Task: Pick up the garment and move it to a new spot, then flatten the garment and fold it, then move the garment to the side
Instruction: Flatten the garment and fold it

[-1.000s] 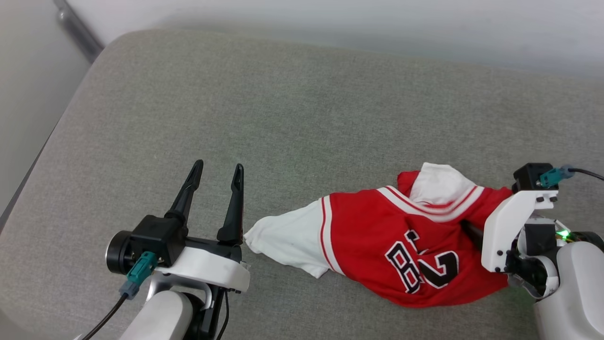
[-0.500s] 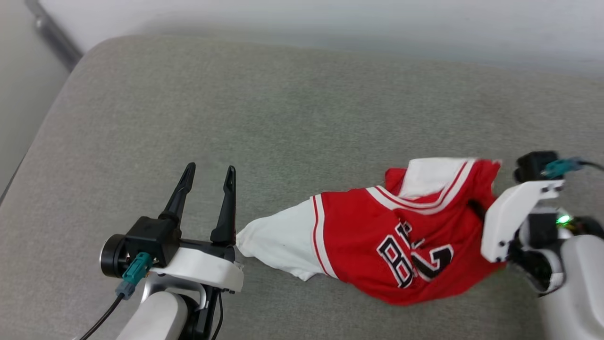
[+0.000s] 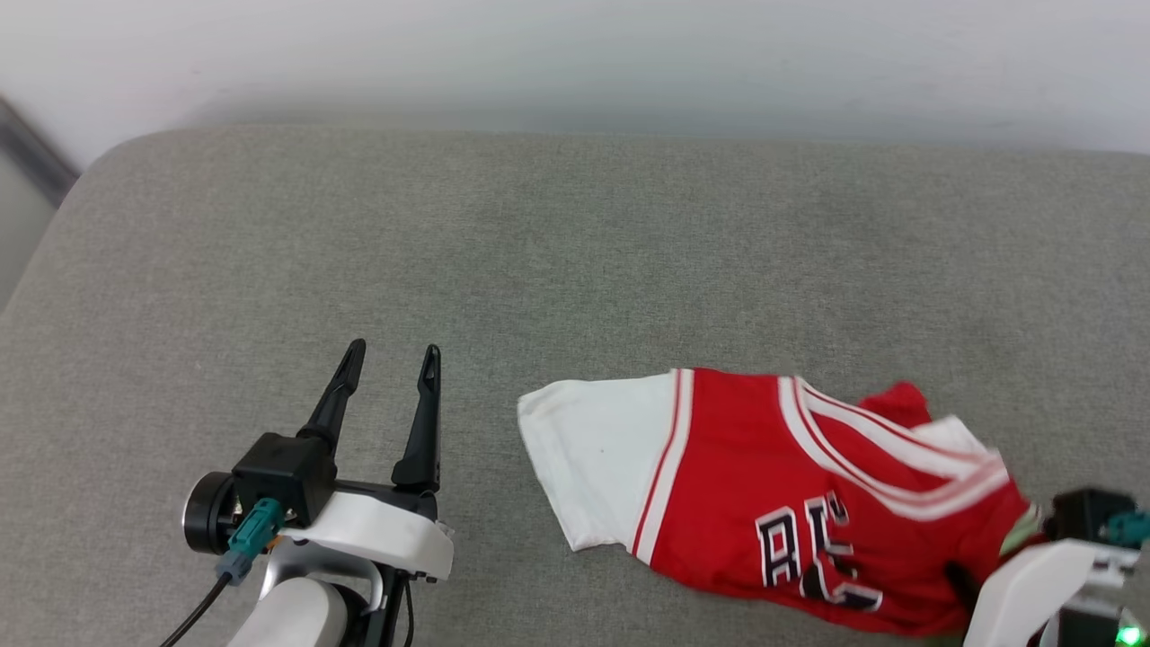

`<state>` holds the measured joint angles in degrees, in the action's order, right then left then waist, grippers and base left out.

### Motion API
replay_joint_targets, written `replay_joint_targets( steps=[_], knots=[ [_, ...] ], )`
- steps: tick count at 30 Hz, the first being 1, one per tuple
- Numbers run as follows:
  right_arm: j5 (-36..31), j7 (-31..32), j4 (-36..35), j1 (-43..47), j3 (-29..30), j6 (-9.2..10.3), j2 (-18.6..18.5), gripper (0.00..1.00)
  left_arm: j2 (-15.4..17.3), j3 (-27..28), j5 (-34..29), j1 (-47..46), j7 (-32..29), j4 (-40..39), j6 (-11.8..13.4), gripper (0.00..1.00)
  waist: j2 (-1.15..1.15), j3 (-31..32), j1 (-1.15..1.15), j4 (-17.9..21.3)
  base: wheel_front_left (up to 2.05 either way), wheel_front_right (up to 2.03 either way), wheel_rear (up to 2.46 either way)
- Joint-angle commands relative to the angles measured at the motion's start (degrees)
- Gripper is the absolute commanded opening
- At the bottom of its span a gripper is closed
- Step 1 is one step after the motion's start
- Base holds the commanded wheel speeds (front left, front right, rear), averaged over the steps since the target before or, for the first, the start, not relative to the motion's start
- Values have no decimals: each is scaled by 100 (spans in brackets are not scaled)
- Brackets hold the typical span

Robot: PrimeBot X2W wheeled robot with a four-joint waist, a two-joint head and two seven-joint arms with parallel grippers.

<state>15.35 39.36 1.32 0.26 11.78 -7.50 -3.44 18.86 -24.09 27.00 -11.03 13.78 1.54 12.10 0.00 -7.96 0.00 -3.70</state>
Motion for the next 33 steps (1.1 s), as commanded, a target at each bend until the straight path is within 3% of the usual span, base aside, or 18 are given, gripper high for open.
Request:
replay_joint_targets(
  steps=[1, 3, 9, 14, 23, 29, 33],
  knots=[
    [116, -71, 151, 195, -13, 2, 53, 0, 17, -5, 27, 32, 0, -13, 13, 100, 0, 2, 0, 20, 0, 0, 0],
    [250, -242, 386, 351, -149, 2, 61, 100, 31, 0, 46, 59, -17, -15, 29, 100, 0, -6, 0, 48, 0, 0, 0],
    [436, -1466, 477, 310, -486, 2, 60, 100, 100, 22, 76, 144, -54, -15, 53, 100, 0, 34, 0, 141, 0, 0, 0],
    [387, -1650, 89, 472, -561, 2, 61, 100, 148, 42, 95, 274, -78, -25, 113, 100, 0, 173, 0, 243, 0, 0, 0],
    [71, -507, -824, 481, -94, 2, -131, 100, 146, 14, 132, 372, -113, -75, 186, 100, 0, 385, 0, 286, 0, 0, 0],
    [311, 602, -672, 106, 95, 2, -511, 100, 134, -41, 127, 323, -121, -97, 168, 100, 0, 332, 0, 202, 0, 0, 0],
    [352, 982, -520, -212, 53, 2, -768, 100, 130, -53, 106, 222, -116, -123, 160, 100, 0, 189, 0, 121, 0, 0, 0]
  ],
)
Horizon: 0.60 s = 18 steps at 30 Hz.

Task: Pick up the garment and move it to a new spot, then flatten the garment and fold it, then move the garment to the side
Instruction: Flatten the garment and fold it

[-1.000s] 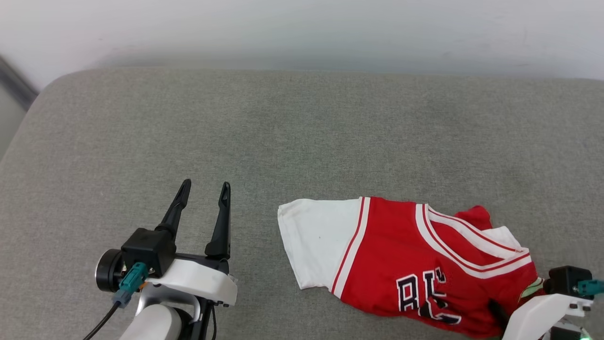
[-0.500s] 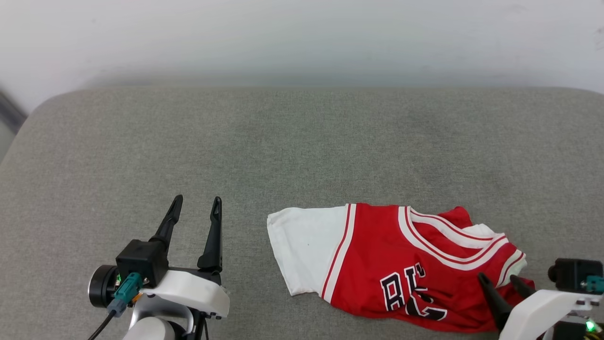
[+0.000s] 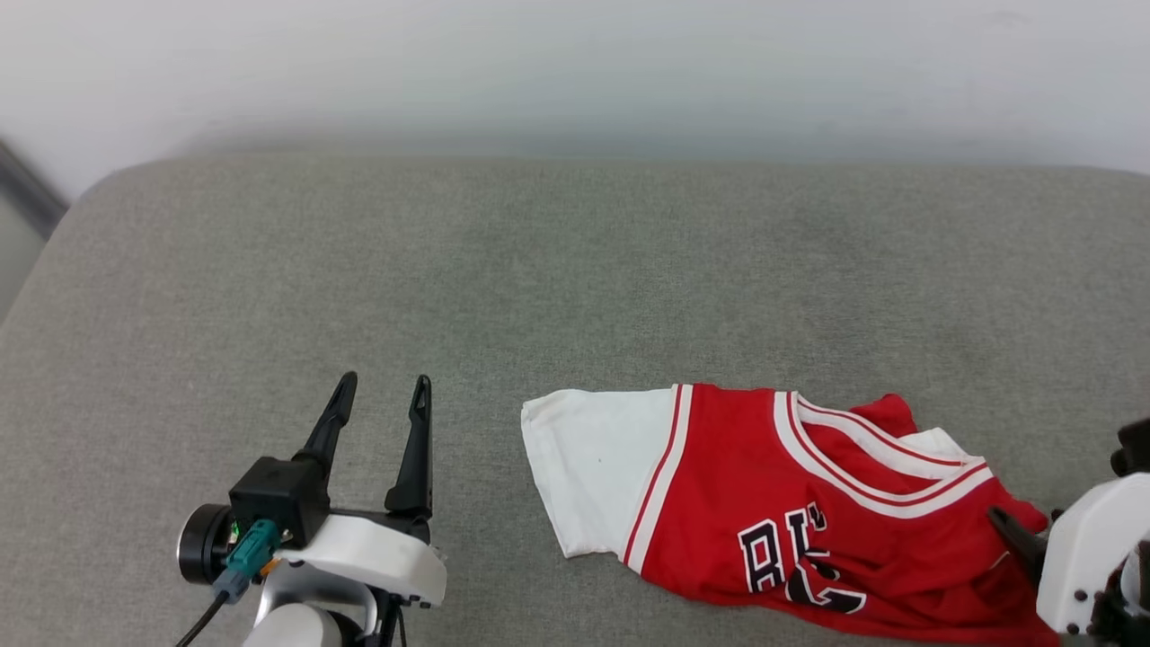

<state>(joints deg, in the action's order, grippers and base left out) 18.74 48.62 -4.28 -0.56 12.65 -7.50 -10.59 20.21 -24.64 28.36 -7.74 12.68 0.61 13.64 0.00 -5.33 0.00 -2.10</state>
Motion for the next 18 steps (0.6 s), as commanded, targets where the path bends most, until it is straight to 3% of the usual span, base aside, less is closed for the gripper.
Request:
replay_joint_targets(
  steps=[1, 8, 9, 10, 11, 18],
  knots=[
    [16, 122, 94, -210, -38, 2, -112, 100, -5, 1, -34, -104, -5, -31, 11, 100, 0, -108, 0, -53, 0, 0, 0],
    [105, 563, 461, -573, -385, 2, -325, 100, -14, -8, -35, -231, 29, -1, -27, 100, 0, -373, 0, -119, 0, 0, 0],
    [101, 611, 469, -589, -450, 2, -352, 47, -17, -6, -28, -238, 35, 15, -30, 100, 0, -390, 0, -122, 0, 0, 0],
    [117, 637, 455, -608, -498, 2, -369, 19, -21, -5, -24, -254, 42, 25, -33, 100, 0, -404, 0, -124, 0, 0, 0],
    [162, 658, 429, -631, -536, 2, -365, 0, -26, -6, -19, -269, 51, 33, -35, 100, 0, -416, 0, -127, 0, 0, 0],
    [192, 567, 31, -925, -856, 2, -484, 0, -59, -20, -10, -342, 80, 117, -62, 100, 0, -409, 0, -156, 0, 0, 0]
  ],
)
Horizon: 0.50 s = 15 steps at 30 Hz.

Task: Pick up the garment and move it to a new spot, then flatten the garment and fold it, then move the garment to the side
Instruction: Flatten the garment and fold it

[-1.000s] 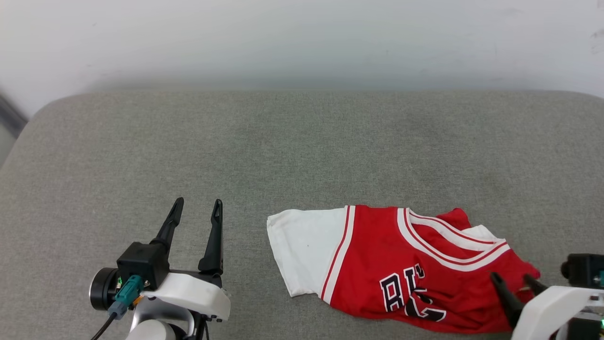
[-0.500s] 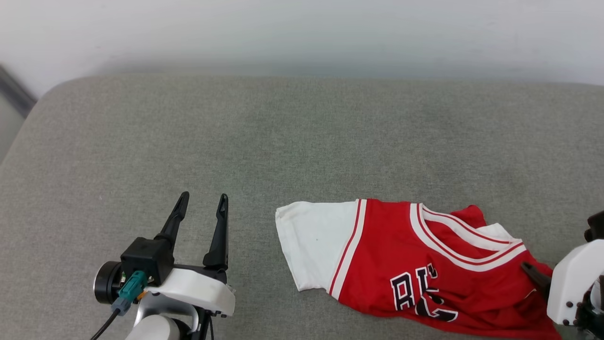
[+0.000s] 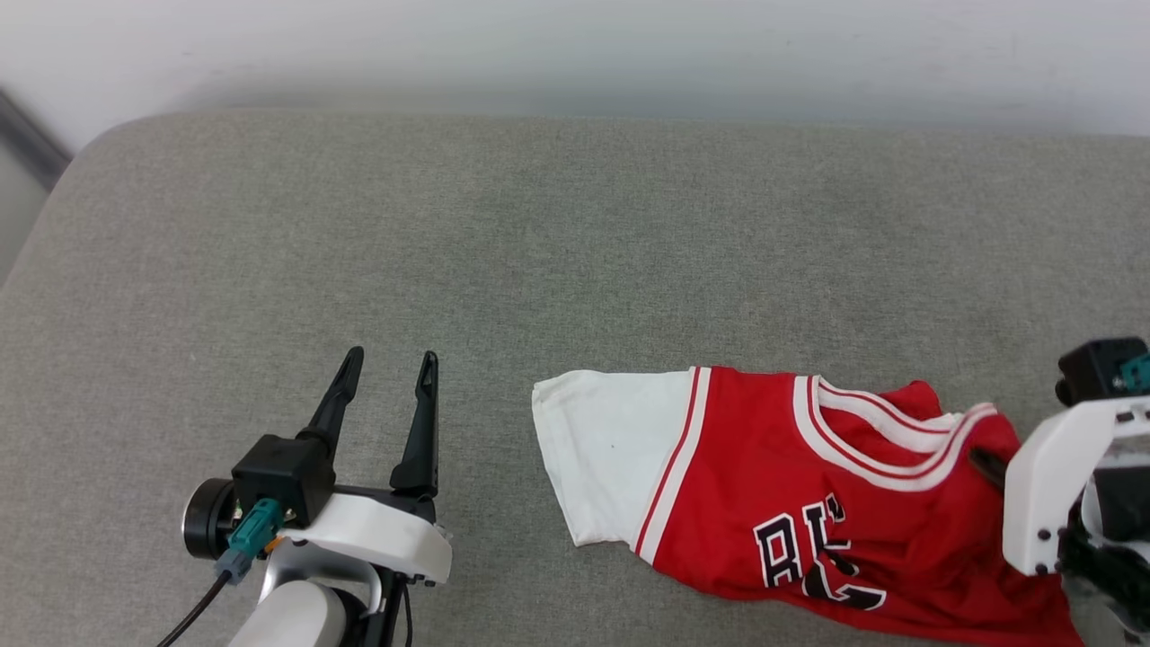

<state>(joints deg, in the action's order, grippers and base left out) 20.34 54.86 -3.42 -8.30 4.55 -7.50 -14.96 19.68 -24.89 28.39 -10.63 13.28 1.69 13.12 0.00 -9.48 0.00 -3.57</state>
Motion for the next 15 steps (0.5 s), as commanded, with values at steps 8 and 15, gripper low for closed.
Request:
replay_joint_targets(
  steps=[8, 15],
  knots=[
    [9, -639, 289, -1037, -388, 2, 56, 0, -44, -48, -38, -165, 38, 9, -40, 100, 0, -60, 0, -104, 0, 0, 0],
    [123, -1344, 1269, -1942, -854, 2, 288, 0, -135, -159, -47, -332, 37, 47, -97, 100, 0, -313, 0, -366, 0, 0, 0]
  ],
)
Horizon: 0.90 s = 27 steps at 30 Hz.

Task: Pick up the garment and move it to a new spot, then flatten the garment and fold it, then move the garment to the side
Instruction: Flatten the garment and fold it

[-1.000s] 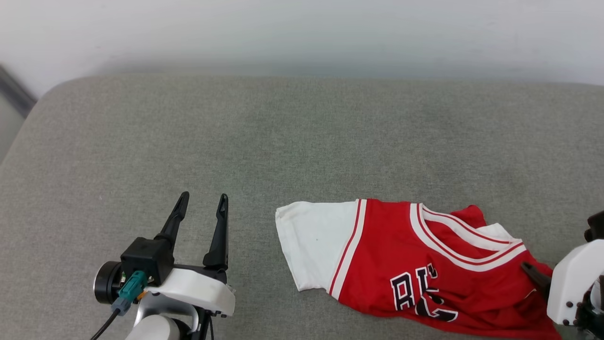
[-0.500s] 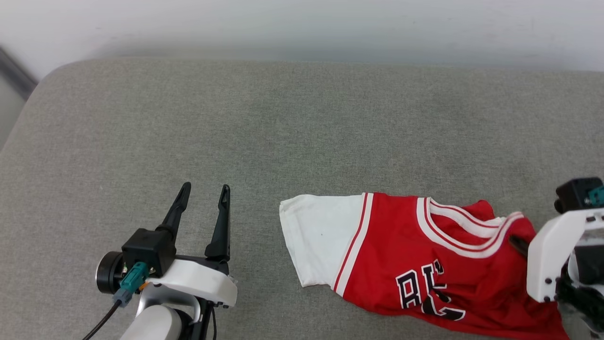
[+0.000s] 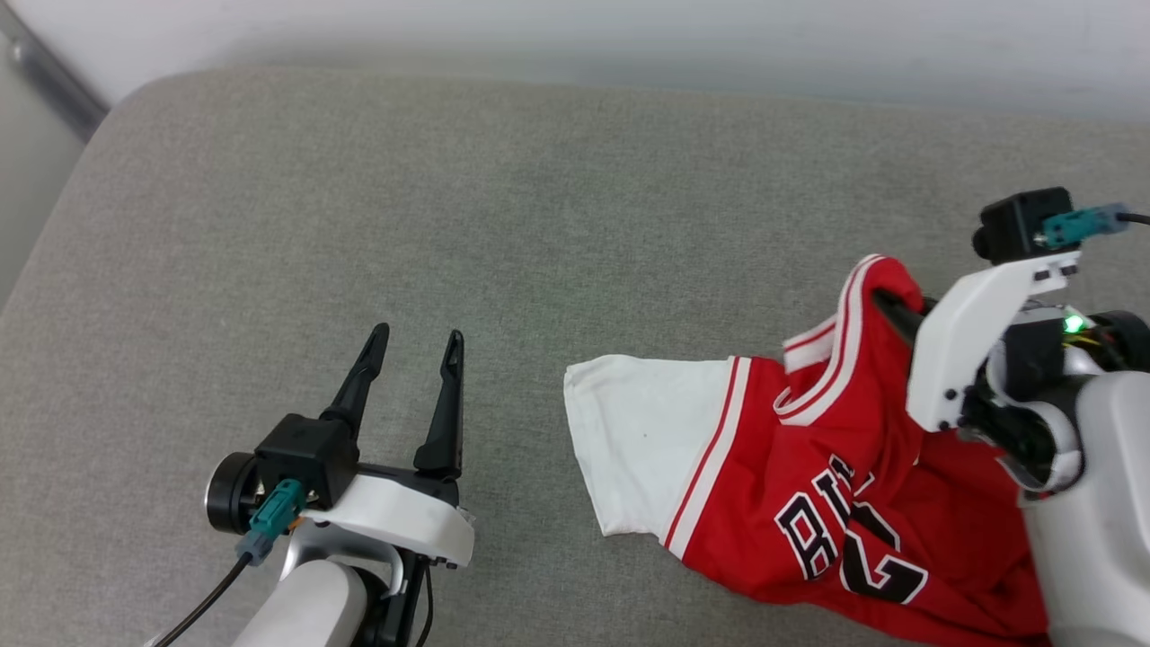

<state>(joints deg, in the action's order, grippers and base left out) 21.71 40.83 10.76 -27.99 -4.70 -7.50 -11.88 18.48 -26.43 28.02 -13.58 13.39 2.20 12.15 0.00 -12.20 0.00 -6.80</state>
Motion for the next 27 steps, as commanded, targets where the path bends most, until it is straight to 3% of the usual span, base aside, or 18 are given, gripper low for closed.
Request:
replay_joint_targets(
  steps=[1, 6, 7, 8, 9, 15, 21, 27],
  knots=[
    [18, -156, 247, -111, -104, 2, 52, 0, -28, -17, -7, -68, 39, 29, -12, 100, 0, -104, 0, -85, 0, 0, 0],
    [44, -649, 1025, -272, -316, 2, 205, 0, -67, -33, -8, -123, 59, 101, -48, 100, 0, -182, 0, -141, 0, 0, 0],
    [65, -780, 1205, -281, -352, 2, 252, 11, -84, -40, -13, -130, 68, 119, -46, 100, 0, -187, 0, -149, 0, 0, 0],
    [75, -909, 1364, -273, -405, 2, 287, 47, -93, -43, -19, -140, 78, 133, -48, 100, 0, -187, 0, -153, 0, 0, 0],
    [62, -1074, 1499, -284, -432, 2, 306, 100, -94, -41, -16, -152, 81, 155, -55, 100, 0, -185, 0, -152, 0, 0, 0],
    [21, -2122, 1768, -237, -714, 2, 307, 100, -74, -11, 13, -80, 104, 241, -42, 100, 0, -43, 0, -44, 0, 0, 0],
    [-63, -3422, 1346, 27, -669, 3, 196, 100, -10, 31, 42, 65, 101, 269, 19, 100, 0, 221, 0, 153, 0, 0, 0],
    [-341, -4206, 634, 513, -220, 2, 275, 100, 36, 74, 84, 232, 77, 205, 109, 100, 0, 448, 0, 318, 0, 0, 0]
  ],
)
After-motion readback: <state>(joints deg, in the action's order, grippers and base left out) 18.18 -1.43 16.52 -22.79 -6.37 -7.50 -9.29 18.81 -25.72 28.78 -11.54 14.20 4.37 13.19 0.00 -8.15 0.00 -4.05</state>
